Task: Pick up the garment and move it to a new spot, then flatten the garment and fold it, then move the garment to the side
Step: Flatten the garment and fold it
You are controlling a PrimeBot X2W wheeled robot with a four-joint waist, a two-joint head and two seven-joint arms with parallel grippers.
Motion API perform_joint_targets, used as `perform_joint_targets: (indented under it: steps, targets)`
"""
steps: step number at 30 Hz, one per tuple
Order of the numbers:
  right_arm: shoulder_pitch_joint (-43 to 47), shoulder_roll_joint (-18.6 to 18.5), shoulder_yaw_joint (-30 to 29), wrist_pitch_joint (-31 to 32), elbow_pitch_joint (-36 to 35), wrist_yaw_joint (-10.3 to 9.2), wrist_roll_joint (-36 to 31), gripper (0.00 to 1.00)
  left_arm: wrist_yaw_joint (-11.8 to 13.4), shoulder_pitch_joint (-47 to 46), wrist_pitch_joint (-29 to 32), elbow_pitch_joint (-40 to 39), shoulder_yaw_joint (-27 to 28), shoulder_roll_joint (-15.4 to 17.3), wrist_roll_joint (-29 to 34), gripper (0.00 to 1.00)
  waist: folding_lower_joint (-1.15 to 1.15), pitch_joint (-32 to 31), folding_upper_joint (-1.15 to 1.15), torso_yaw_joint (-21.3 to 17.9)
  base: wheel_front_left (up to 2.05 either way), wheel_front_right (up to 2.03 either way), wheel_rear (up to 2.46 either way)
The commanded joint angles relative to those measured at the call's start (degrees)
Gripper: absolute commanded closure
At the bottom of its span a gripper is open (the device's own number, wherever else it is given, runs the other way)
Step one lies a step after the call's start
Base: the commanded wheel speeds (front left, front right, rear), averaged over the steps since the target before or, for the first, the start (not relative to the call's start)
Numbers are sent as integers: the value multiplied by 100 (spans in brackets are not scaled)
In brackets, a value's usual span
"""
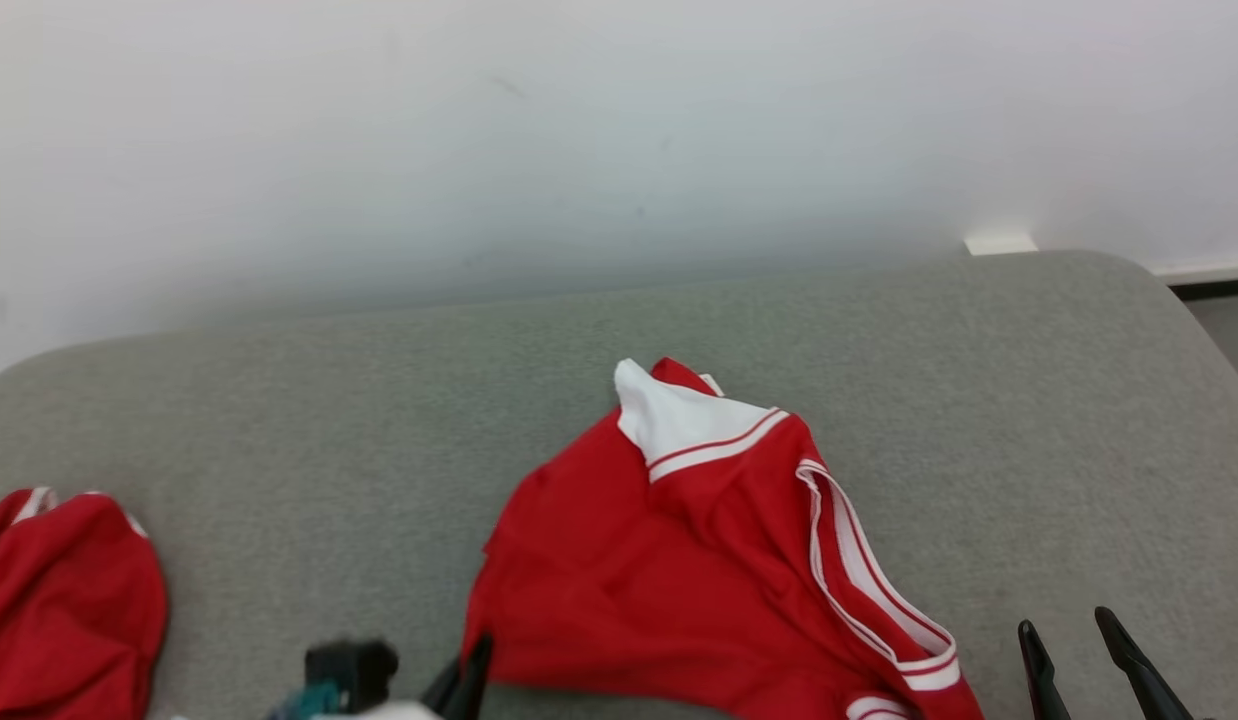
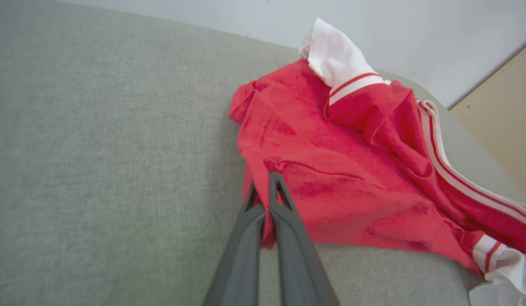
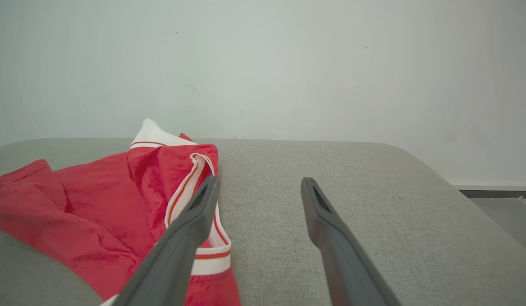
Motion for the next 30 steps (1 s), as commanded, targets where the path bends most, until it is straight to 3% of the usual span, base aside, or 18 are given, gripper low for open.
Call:
perform_joint_targets:
  steps: [1,6,13,14,17,21,30]
  targets:
    - [109,-42,-30,4,-42,-13,-24,0,47,358,-26,-270,29,154,-28,100,0,-134,0,234,0,0,0]
    - [192,-76,-72,4,-46,-13,-27,0,189,1281,-64,-831,277,326,-67,100,0,-191,0,409,0,0,0]
    - [212,-12,-26,5,-38,-13,-50,0,-118,2039,-65,-774,760,20,340,100,0,-228,0,504,0,0,0]
    - [209,-10,-13,4,-31,-13,-50,0,-173,2120,-64,-716,836,-49,412,90,0,-237,0,503,0,0,0]
    - [214,-13,5,4,-23,-13,-43,0,-309,2354,-62,-401,953,-172,665,0,0,-275,0,485,0,0,0]
    - [265,-58,-45,5,-43,-13,-32,0,-444,2475,-63,-144,1140,-324,778,0,0,-326,0,463,0,0,0]
    - [309,-2,-104,5,-87,-13,-69,0,-657,2330,-63,-475,1402,-247,1113,0,0,-352,0,468,0,0,0]
